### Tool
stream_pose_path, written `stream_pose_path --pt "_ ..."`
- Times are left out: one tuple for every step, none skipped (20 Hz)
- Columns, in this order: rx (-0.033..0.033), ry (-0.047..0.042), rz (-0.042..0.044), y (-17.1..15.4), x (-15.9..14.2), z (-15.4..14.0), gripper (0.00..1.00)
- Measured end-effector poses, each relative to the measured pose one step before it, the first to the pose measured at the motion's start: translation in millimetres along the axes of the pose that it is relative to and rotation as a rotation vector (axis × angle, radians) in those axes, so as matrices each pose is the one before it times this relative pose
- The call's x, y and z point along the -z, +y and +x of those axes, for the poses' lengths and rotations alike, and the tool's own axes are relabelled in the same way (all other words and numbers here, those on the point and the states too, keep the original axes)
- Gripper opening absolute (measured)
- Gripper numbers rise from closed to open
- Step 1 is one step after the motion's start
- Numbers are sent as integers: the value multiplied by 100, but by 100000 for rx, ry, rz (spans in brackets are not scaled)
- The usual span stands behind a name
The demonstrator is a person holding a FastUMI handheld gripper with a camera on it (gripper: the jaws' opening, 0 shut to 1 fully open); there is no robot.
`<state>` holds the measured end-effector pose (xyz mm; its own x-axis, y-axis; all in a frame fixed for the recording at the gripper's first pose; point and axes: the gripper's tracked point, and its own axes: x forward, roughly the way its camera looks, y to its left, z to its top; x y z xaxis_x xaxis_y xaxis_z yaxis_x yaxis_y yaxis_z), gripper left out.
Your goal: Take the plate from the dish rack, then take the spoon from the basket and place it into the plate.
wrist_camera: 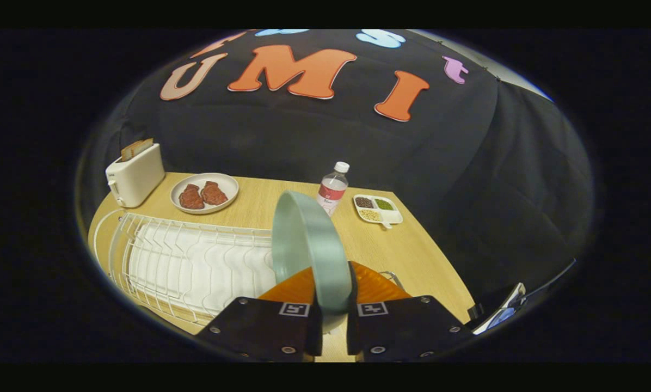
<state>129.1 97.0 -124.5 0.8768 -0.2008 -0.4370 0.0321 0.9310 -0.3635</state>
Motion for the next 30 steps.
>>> stream_pose_path --pt "271 -199 1609 -317 -97 -179 17" --pt "-640 -405 2037 -183 -185 -214 17" --pt "-1884 45 2687 7 -132 -366 17" --pt "-2168 492 2870 -55 31 -448 17" --pt "-2334 734 2896 -90 102 -661 17" --pt "-2478 523 2964 -3 159 -835 17" --pt "-2428 50 2984 11 140 -807 17" --pt "-2670 622 3080 -45 462 -804 17" --pt "-2318 1274 2584 -122 636 -850 17" --pt "-2603 1334 3106 -26 650 -818 17" --pt "-2782 1757 3812 65 803 -754 17" --pt "-3274 2338 3821 144 994 -742 17" --pt "-3165 2151 3751 211 873 -683 17" --pt "-2366 1919 2704 -154 906 -696 17" --pt "-1971 1905 2245 -177 1107 -537 17" --pt "-1551 1974 2381 -262 1231 -391 17" --pt "-1853 2318 2794 -162 1199 -439 17" --pt "-2143 1676 2803 24 1235 -358 17" --pt "-1938 1648 2188 -147 1084 -319 17" --pt "-1477 1242 1740 -330 1028 -427 17" --pt "-1456 1145 789 -290 931 -232 17" --pt "-1073 1137 736 -378 814 -87 17" --pt "-547 966 507 -529 816 -145 17" --pt "-244 805 590 -736 778 -322 17" --pt "-537 745 633 -601 724 -217 17" --pt "-692 904 730 -550 775 -316 17" --pt "-492 716 813 -594 666 -114 17" --pt "11 1096 891 -728 840 32 17" --pt "-246 1499 887 -647 762 95 17" --pt "-243 1286 1919 -562 821 68 17"
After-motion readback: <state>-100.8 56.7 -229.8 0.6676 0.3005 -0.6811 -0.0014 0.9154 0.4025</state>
